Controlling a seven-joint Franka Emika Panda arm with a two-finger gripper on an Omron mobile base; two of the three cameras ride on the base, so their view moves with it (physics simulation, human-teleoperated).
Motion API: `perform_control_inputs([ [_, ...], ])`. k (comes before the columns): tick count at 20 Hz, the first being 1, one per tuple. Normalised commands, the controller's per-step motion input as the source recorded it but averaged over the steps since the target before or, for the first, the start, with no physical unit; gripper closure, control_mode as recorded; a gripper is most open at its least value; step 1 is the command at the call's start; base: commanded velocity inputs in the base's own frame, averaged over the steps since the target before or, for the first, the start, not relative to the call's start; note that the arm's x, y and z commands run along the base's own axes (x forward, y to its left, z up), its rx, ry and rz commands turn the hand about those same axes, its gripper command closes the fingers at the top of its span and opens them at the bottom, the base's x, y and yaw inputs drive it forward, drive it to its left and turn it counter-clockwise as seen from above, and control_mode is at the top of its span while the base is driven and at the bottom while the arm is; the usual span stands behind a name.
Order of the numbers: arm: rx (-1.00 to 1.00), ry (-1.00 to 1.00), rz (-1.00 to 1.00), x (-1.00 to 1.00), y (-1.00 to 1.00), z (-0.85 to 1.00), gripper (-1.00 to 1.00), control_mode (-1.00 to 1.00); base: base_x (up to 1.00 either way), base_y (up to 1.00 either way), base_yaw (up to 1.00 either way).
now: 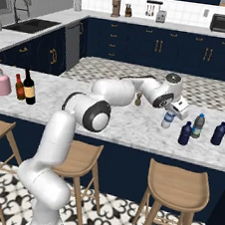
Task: Move the plastic bottles in the middle to the plastics group, and the glass bottles in the middle to the glass group.
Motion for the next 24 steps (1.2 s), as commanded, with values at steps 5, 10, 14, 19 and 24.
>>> perform_control_inputs([
  [5,-0.13,-0.06,0.0,-0.1,0.03,-0.01,1.0,-1.0,0.0,0.0,0.0],
  [10,-0.07,0.2,0.0,0.1,0.11,0.0,1.0,-1.0,0.0,0.0,0.0],
  [14,0.0,0.23,0.0,0.02,0.0,0.01,1.0,-1.0,0.0,0.0,0.0],
  [19,0.02,0.05,0.0,0.07,-0.11,0.0,1.0,-1.0,0.0,0.0,0.0],
  [24,0.11,-0.13,0.0,-0.01,-0.26,-0.04,1.0,-1.0,0.0,0.0,0.0],
])
